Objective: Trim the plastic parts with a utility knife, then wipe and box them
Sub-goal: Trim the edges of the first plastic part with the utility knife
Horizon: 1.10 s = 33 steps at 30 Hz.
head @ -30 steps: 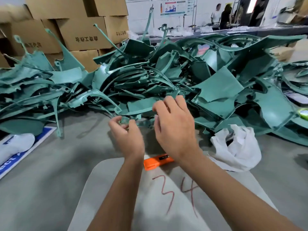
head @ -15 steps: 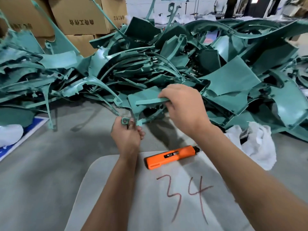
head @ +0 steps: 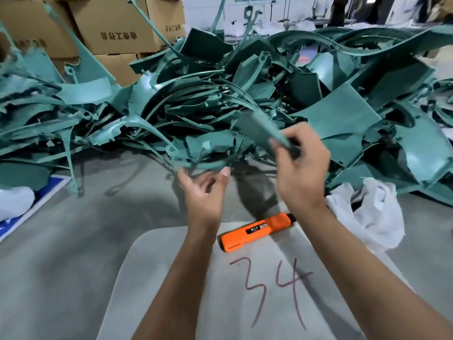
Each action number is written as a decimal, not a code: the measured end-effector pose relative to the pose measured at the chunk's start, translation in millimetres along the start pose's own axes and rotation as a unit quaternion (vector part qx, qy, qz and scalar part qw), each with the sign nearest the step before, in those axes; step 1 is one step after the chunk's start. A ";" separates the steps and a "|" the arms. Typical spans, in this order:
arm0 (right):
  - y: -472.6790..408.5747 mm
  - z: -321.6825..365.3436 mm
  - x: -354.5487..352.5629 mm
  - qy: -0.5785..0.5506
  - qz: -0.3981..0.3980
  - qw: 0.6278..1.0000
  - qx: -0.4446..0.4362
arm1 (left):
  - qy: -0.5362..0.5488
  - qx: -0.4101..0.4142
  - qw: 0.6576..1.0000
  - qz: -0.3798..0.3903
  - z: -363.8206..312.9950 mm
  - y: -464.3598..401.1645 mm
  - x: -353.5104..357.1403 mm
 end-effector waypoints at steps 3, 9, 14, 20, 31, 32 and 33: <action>-10.5 -33.1 -31.4 -0.013 -0.120 0.986 0.111 | 0.051 -0.058 0.997 -0.020 8.5 -15.6 -10.0; -7.2 -11.6 -24.9 0.132 0.001 0.988 -0.075 | 0.039 0.006 0.994 -0.099 -4.2 -30.8 -20.7; 0.9 -8.0 -55.4 0.100 -0.146 0.984 -0.028 | 0.020 0.042 0.988 -0.149 -7.5 -30.1 -29.5; 32.2 39.3 -44.6 0.086 -0.064 0.977 -0.183 | 0.033 -0.020 0.996 -0.086 -1.2 -30.9 -19.6; 74.8 68.5 -46.3 0.078 -0.073 0.951 -0.291 | 0.013 -0.097 0.983 -0.158 2.9 -28.3 -71.2; 76.3 69.5 -44.9 0.071 -0.070 0.951 -0.294 | 0.027 -0.058 0.983 -0.169 -7.3 -25.3 -72.5; 77.1 69.0 -40.9 0.065 -0.058 0.953 -0.292 | 0.039 -0.013 0.983 -0.177 -19.6 -19.4 -74.6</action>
Point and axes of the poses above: each hand's wrist, its own y-axis away from the middle knuckle, its own x-axis out of the palm, z = x × y, the point moved 8 cm from there along -y, towards the middle knuckle, and after that the axes turned 9 degrees about -z, right-handed, at the moved point
